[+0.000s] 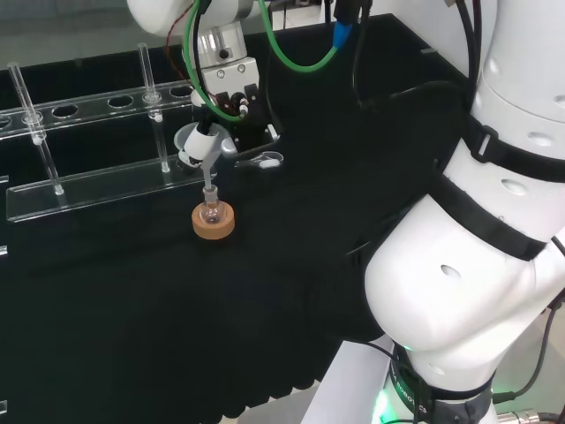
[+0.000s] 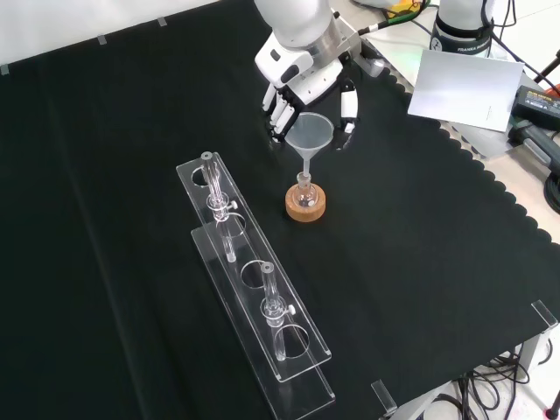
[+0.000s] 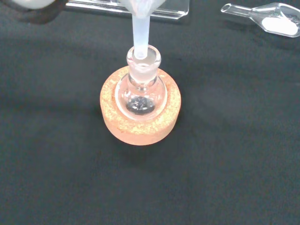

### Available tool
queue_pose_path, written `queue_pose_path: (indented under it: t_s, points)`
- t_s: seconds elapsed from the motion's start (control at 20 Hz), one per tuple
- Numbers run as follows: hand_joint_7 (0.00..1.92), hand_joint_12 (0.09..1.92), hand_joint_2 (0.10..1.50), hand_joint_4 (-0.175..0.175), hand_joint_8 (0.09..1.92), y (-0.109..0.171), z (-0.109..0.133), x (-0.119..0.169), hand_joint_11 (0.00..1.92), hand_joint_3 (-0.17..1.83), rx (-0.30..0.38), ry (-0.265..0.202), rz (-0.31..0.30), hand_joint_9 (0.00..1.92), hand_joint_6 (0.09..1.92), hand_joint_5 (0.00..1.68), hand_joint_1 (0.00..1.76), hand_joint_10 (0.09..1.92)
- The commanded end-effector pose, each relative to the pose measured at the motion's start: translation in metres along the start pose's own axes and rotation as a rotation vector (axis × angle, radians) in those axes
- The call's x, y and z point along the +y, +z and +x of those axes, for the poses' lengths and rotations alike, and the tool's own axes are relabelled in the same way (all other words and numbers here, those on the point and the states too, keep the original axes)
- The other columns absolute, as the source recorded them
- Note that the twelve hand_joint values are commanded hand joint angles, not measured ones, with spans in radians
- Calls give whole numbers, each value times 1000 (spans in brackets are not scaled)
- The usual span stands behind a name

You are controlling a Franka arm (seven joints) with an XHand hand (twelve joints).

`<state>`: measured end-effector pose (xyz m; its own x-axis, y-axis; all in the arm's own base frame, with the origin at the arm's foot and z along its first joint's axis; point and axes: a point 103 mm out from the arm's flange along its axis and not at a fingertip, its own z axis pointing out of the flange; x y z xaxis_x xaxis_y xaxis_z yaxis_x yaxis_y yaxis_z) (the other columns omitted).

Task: Place the funnel on the round-bottom flask.

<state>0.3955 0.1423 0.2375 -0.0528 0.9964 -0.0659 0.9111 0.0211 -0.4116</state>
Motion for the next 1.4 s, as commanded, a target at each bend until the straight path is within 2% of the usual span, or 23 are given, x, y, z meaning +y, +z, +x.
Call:
queue_pose_path:
  t_s: [0.05,0.9,1.4]
  points:
    - [755,1238,802,-29,693,5,-1,3,638,546,0,4,5,1074,574,592,788,409]
    - [746,1236,803,-30,700,31,4,15,643,547,-9,1,42,1069,579,590,787,414]
    - [707,1231,803,-36,695,39,3,20,639,546,-2,-3,43,1006,564,551,785,399]
